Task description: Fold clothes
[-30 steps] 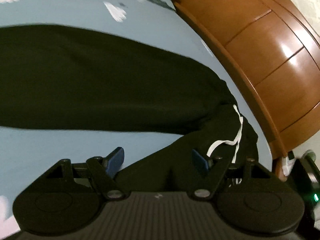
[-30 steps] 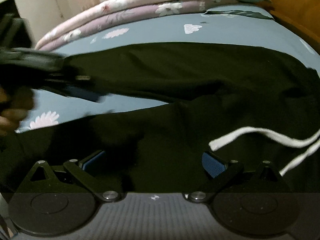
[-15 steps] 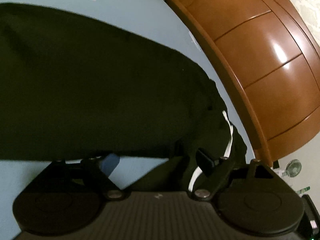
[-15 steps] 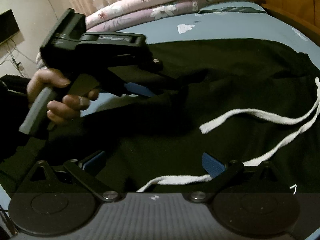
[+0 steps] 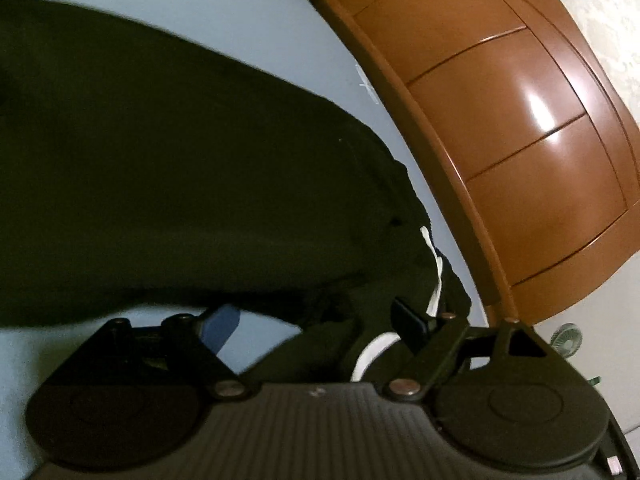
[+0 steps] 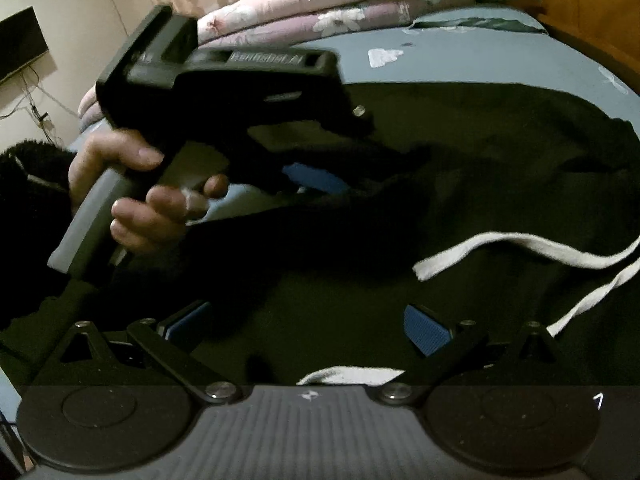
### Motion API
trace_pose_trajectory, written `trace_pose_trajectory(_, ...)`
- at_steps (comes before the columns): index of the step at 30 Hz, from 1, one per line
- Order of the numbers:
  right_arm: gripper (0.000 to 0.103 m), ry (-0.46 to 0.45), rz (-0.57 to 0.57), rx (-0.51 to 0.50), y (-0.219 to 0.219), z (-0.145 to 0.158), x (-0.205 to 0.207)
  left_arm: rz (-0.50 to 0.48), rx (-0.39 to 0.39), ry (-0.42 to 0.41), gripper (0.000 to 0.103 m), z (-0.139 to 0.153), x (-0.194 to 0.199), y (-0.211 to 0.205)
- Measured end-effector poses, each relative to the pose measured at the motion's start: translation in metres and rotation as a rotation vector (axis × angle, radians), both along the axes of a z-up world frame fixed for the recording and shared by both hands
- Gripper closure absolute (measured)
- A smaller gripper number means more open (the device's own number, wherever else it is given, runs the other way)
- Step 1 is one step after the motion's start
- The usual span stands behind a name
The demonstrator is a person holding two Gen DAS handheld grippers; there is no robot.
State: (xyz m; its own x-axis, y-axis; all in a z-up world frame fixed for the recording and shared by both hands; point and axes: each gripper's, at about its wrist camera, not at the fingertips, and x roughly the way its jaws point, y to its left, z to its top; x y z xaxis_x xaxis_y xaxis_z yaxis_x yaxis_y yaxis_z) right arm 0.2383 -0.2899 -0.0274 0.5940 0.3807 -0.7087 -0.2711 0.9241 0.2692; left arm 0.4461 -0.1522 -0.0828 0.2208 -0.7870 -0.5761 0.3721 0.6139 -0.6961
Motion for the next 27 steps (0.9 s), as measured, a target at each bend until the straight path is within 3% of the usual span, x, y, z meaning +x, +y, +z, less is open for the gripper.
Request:
trace_pose_trajectory(4, 0.0, -0.004, -0.009, 0.004, -0.004, 0.002, -0.006, 0.076, -0.044, -0.004, 0.022, 0.013, 0.011, 0.011)
trace_pose_trajectory(10, 0.0, 0.0, -0.004, 0.007, -0.003, 0.0, -0.004, -0.082, -0.067, 0.081, 0.022, 0.004, -0.007, 0.002)
trace_pose_trajectory(14, 0.0, 0.002, -0.002, 0.009, 0.0, 0.0, -0.003, -0.088, -0.046, 0.124, 0.022, -0.012, 0.002, -0.012)
trace_pose_trajectory(19, 0.0, 0.001, -0.009, 0.001, -0.007, 0.006, -0.015, 0.004, -0.026, 0.065, 0.022, -0.002, 0.02, -0.018)
trace_pose_trajectory(27, 0.0, -0.004, -0.008, 0.004, -0.011, 0.008, -0.017, 0.013, -0.025, 0.041, 0.022, 0.018, 0.045, -0.02)
